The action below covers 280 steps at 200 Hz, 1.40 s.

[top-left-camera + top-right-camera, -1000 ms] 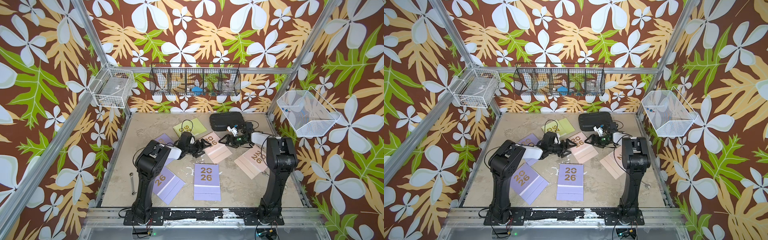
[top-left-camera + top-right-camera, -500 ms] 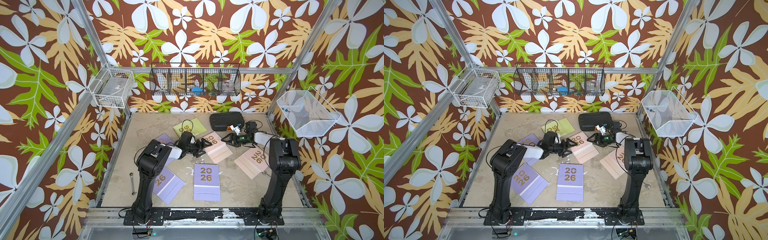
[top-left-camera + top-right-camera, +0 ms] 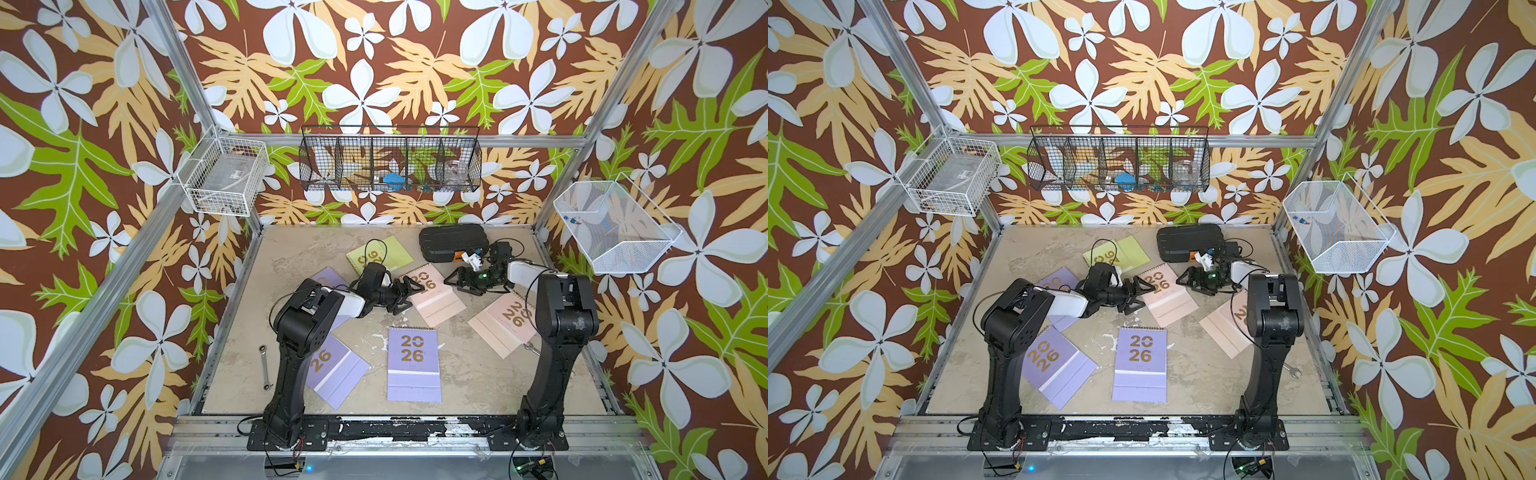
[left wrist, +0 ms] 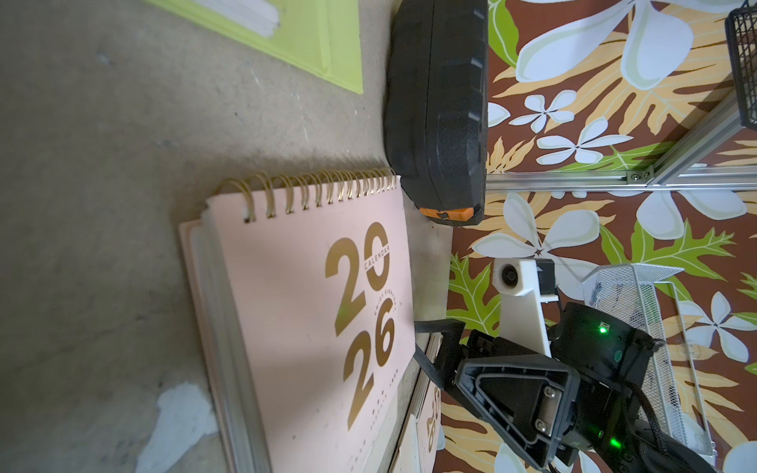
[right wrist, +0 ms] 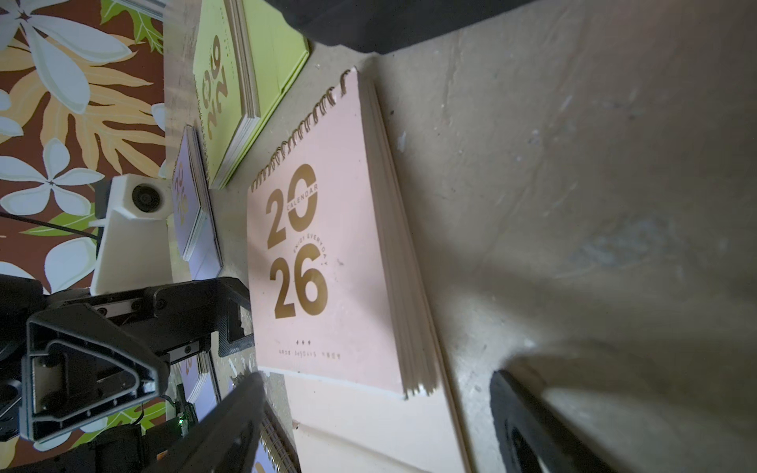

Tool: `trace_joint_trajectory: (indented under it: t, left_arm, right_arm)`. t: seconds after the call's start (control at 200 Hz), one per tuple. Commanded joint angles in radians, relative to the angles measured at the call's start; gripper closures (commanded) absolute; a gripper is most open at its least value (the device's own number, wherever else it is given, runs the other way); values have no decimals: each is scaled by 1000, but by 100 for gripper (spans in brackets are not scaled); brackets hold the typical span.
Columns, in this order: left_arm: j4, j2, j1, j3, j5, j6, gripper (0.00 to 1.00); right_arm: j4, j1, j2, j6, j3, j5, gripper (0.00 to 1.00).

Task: Stack the calendars
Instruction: Pick up the calendar at the center of the board.

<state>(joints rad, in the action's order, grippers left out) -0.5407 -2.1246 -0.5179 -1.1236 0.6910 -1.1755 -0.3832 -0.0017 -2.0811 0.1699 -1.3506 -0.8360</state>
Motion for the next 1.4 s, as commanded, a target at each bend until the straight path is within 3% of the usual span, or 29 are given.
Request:
trace_joint_trajectory:
  t: [0.0,0.235,0.551,0.696,1.066,1.396]
  left_arm:
    - [59,-16,-1,-7,-21,10,10]
    - [52,-39,-2,-23,-12,3,10]
    - [19,-57,-10,-27,5,-20,10]
    - [-11,-60,-10,-25,13,-43,10]
    - [-24,-60,-10,-27,16,-53,10]
    - [-33,-57,-10,-27,19,-59,11]
  right_arm:
    - [-89,2,-35,-27,3,62,13]
    - [-111,8,-60,-35,10,-9,14]
    - [-32,-11,-21,23,13,-261,21]
    - [-31,-11,-16,25,17,-282,25]
    - [13,-11,20,55,46,-340,47]
    - [74,-11,41,103,80,-413,57]
